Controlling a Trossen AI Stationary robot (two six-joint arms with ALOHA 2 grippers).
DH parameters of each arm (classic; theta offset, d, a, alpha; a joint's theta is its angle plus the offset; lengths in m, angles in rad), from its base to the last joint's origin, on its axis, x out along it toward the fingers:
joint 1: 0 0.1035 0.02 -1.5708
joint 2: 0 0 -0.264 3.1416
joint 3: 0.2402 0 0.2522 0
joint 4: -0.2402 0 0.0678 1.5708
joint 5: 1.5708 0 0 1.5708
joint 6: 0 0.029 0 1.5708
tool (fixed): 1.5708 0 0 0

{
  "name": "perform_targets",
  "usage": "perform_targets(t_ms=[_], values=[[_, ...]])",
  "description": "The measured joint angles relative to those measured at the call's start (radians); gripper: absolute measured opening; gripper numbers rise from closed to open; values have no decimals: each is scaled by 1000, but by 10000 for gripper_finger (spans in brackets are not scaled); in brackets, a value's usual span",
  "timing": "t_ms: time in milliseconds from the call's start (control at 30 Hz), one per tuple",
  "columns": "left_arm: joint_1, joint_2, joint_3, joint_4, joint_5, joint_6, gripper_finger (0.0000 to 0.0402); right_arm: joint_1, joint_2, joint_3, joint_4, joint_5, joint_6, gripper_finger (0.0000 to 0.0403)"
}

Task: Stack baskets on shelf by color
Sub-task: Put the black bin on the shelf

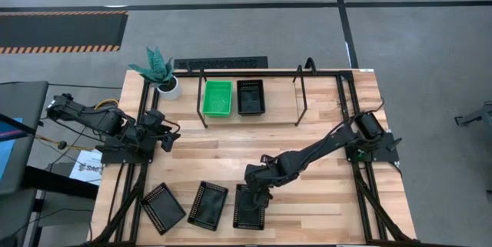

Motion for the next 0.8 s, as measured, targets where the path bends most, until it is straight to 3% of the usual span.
perform_targets(t_ms=[367, 500, 667, 800], values=[[0, 0, 0, -7, -1, 0, 261, -3, 40, 2, 6, -21, 10, 173], [0, 0, 0, -7, -4, -4, 261, -8, 43, 2, -5, -25, 11, 124], [0, 0, 0, -7, -8, -4, 261, -19, 43, 2, -3, -71, 11, 18], [0, 0, 0, -6, -6, -4, 261, -34, 24, 1, 1, -80, 9, 16]])
